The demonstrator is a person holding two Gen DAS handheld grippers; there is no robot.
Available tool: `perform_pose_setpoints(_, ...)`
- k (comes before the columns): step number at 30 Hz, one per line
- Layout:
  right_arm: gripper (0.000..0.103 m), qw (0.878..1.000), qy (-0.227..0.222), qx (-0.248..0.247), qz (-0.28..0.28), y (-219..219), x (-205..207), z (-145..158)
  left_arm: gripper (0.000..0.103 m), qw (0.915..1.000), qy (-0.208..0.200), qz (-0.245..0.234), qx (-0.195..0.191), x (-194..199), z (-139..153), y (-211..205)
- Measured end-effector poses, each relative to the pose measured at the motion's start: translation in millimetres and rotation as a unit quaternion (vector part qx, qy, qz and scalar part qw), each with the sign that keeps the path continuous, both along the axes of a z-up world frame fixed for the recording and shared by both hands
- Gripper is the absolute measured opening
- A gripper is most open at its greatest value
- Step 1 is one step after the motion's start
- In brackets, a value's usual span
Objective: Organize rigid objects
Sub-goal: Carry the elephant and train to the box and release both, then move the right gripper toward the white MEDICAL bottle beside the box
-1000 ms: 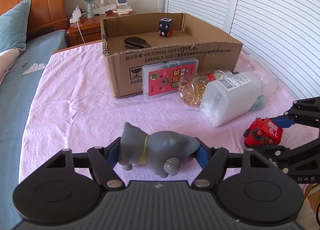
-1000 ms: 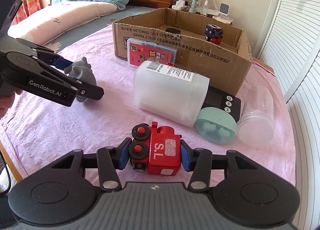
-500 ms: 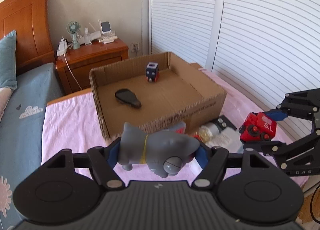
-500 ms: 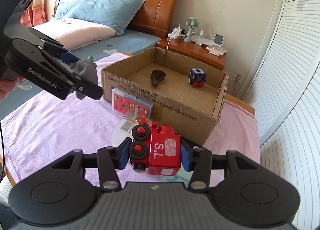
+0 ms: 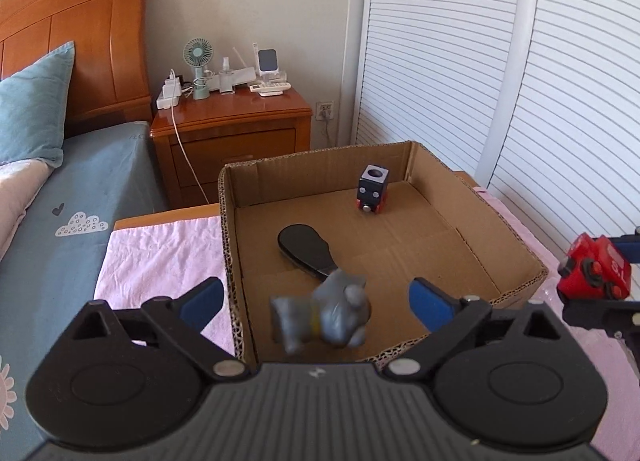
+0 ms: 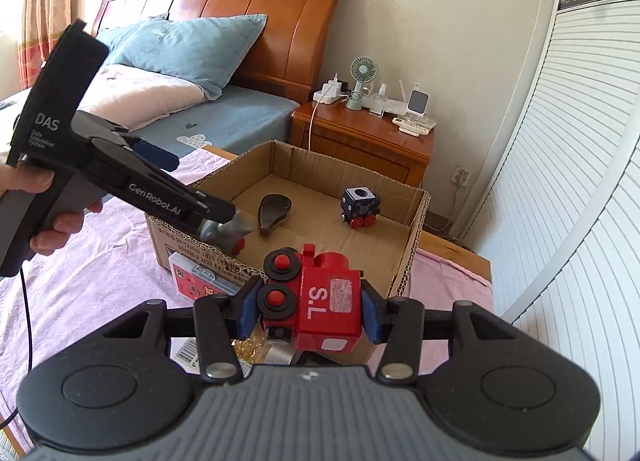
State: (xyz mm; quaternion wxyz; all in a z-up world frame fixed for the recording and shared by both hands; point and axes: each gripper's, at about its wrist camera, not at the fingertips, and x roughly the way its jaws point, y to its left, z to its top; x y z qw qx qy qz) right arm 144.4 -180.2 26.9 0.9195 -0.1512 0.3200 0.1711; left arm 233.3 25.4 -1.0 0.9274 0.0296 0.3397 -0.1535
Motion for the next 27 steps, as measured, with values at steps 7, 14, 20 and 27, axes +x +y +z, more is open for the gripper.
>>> perform_pose_setpoints(7, 0.055, 1.0, 0.011, 0.012, -0.009, 0.0, 25.1, 2.1, 0.102, 0.9985, -0.022, 0.005, 0.051, -56.4, 10.6, -3.5)
perform_pose_setpoints(14, 0.055, 0.998, 0.043, 0.02, -0.033, 5.9, 79.3, -4.6, 0.102, 0.9987, -0.029, 0.012, 0.039, -91.7, 9.1, -6.9)
perform_pose_setpoints(20, 0.055, 0.996, 0.07, 0.029, -0.05, 15.7, 130.8, -13.1, 0.102, 0.9994, -0.019, 0.018, 0.021, -104.1, 7.7, -2.3)
perform_pose_setpoints(27, 0.103, 0.993, 0.055, 0.062, -0.084, 8.5, 145.3, -11.2, 0.102, 0.9993, -0.018, 0.028, 0.019, -107.2, 7.5, 3.6)
